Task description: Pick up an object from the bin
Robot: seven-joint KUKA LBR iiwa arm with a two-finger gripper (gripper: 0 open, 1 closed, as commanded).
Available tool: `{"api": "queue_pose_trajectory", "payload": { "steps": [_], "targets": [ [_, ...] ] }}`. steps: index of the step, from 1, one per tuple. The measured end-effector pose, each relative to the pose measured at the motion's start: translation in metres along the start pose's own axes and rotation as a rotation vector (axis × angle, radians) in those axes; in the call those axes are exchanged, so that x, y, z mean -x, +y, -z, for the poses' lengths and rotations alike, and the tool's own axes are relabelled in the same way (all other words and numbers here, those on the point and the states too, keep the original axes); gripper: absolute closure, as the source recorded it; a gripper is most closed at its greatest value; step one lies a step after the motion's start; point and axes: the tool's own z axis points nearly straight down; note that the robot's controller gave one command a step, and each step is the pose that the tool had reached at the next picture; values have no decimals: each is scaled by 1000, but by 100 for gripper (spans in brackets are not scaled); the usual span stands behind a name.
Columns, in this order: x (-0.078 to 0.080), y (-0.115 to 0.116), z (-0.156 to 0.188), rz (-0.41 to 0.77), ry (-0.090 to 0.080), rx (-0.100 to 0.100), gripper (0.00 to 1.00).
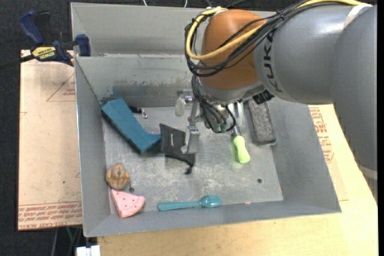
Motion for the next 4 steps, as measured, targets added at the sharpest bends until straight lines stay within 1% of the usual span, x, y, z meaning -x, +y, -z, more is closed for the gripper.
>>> {"api": "queue_pose_trajectory", "payload": {
  "steps": [1, 2, 3, 4],
  "targets": [
    [-16, -11, -30, -157, -3, 0, 0],
    [-12, -20, -86, -76, 0, 2, 0],
    [23, -10, -89, 95, -16, 3, 100],
    [23, -10, -89, 95, -16, 3, 100]
  ]
}}
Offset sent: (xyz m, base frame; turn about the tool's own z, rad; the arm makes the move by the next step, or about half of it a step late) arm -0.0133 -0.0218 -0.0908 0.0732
